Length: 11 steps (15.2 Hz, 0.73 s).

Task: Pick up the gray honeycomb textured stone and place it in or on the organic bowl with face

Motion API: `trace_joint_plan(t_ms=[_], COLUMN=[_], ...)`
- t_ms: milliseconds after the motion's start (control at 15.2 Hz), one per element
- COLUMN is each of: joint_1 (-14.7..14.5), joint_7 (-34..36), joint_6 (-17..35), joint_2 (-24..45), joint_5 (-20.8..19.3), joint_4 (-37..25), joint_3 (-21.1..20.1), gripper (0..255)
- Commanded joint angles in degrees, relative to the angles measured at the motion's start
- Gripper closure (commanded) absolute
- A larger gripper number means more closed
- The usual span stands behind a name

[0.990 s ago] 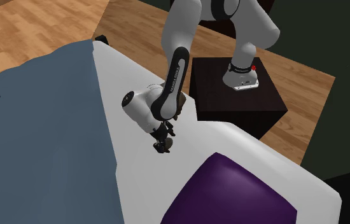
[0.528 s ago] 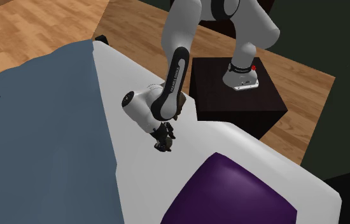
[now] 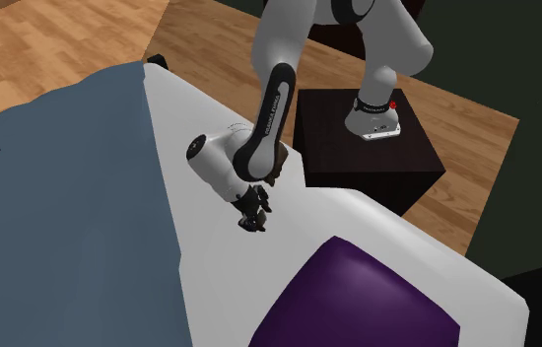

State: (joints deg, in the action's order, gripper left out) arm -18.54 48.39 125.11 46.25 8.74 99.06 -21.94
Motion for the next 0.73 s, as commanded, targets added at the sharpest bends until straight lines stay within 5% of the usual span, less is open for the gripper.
trace_joint_plan(t_ms=[0, 660], joint_1=[0.13, 1.27], joint_7=[0.26, 1.25], joint_6=[-0.89, -5.28], joint_2=[-1.01, -6.9], joint_5=[0.15, 1.24], joint_4=[0.07, 1.33], joint_3=[-0.22, -1.44], gripper=[255, 255])
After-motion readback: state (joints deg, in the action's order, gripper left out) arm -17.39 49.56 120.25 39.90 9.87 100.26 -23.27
